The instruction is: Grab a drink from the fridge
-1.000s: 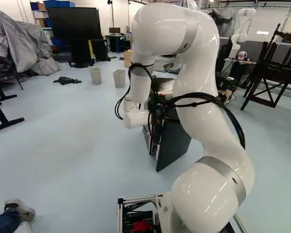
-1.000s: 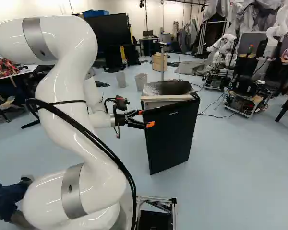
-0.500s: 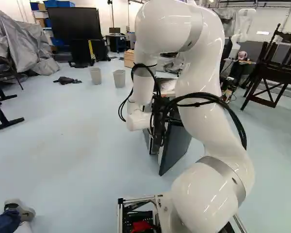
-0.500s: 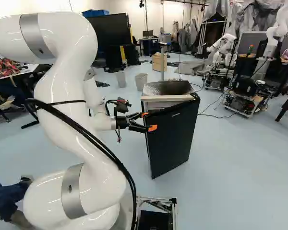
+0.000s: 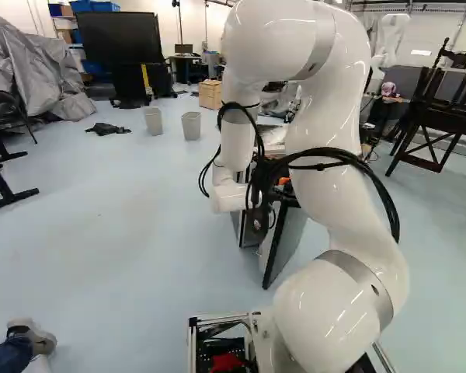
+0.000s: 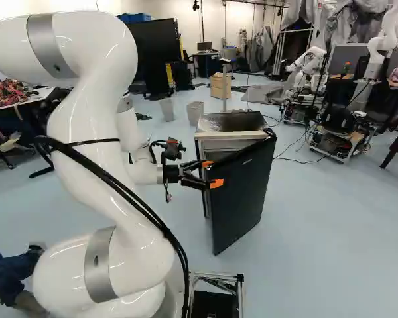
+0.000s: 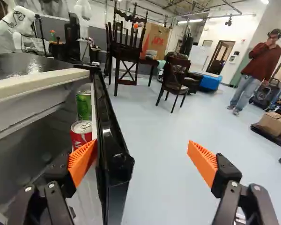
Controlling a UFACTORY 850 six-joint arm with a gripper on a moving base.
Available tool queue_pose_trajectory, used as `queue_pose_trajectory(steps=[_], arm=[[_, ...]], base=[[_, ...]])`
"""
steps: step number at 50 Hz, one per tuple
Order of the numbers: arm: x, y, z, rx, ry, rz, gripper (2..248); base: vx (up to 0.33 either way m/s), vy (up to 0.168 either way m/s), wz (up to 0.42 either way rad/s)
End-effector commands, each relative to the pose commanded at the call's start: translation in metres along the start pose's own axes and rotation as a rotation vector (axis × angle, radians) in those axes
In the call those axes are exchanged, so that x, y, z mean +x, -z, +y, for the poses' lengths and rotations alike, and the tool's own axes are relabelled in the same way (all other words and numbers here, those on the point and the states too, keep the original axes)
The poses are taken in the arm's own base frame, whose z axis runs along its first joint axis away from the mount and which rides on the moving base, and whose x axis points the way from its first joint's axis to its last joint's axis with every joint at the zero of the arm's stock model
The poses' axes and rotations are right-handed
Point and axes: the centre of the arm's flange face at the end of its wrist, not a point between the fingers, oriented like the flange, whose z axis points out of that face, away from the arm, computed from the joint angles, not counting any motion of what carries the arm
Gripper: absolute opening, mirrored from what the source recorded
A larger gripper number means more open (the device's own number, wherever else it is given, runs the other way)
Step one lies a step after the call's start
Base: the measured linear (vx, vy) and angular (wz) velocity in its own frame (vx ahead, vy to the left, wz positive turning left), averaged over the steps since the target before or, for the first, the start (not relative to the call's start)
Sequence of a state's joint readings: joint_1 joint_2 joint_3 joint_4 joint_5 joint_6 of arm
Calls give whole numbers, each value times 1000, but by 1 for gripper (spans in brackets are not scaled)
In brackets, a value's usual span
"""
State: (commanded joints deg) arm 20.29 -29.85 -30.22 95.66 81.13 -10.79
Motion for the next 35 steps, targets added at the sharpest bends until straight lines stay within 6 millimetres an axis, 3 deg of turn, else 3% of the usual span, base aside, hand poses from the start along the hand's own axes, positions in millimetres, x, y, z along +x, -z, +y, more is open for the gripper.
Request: queue_pose_trajectory(steps=[35], arm=[[2,-50,27,-200,-16,-35,247]], base=[[0,0,0]])
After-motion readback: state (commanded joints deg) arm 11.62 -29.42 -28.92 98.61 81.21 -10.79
